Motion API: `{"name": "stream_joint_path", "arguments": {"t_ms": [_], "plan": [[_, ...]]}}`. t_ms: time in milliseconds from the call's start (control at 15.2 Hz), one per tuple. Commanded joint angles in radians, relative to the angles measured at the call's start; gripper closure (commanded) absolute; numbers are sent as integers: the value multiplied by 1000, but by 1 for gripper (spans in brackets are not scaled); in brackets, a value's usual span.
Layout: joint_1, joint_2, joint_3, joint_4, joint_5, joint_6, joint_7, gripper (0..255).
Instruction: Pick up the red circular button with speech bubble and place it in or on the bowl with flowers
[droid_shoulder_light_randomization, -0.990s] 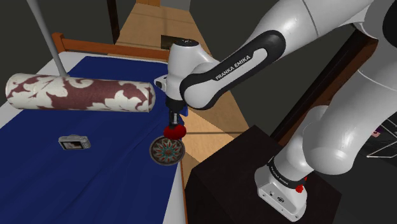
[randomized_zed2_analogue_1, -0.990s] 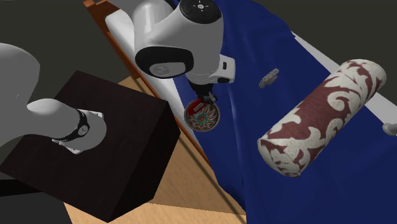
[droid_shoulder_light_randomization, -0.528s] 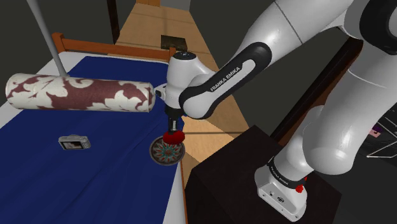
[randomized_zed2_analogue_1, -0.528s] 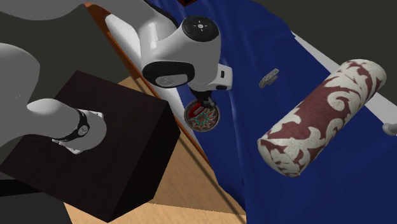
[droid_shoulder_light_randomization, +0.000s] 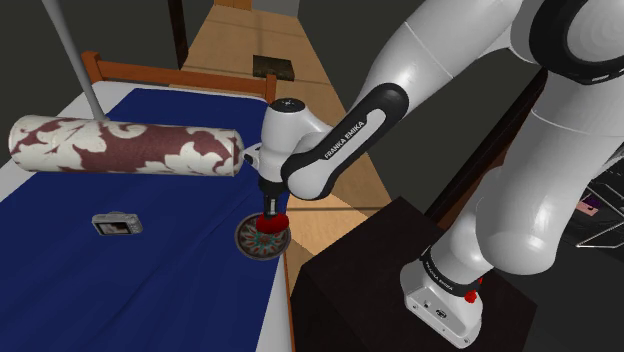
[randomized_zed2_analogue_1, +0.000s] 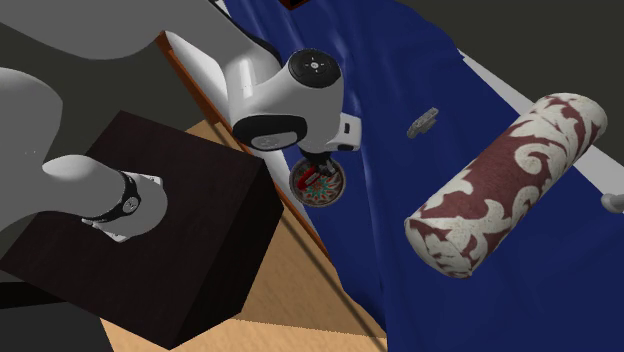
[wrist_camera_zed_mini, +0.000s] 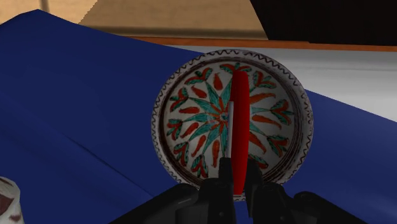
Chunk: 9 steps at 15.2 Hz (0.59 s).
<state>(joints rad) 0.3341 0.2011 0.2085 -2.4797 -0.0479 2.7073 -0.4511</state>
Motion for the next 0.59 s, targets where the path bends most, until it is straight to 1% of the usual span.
{"name": "stream_joint_path", "arguments": {"t_ms": [0, 264, 330, 528], "plan": [[1, 3, -1, 0, -2, 4, 1, 255], [1, 3, -1, 0, -2, 4, 1, 255], [1, 3, -1, 0, -2, 4, 1, 0], [1, 3, -1, 0, -2, 4, 1, 0]]}}
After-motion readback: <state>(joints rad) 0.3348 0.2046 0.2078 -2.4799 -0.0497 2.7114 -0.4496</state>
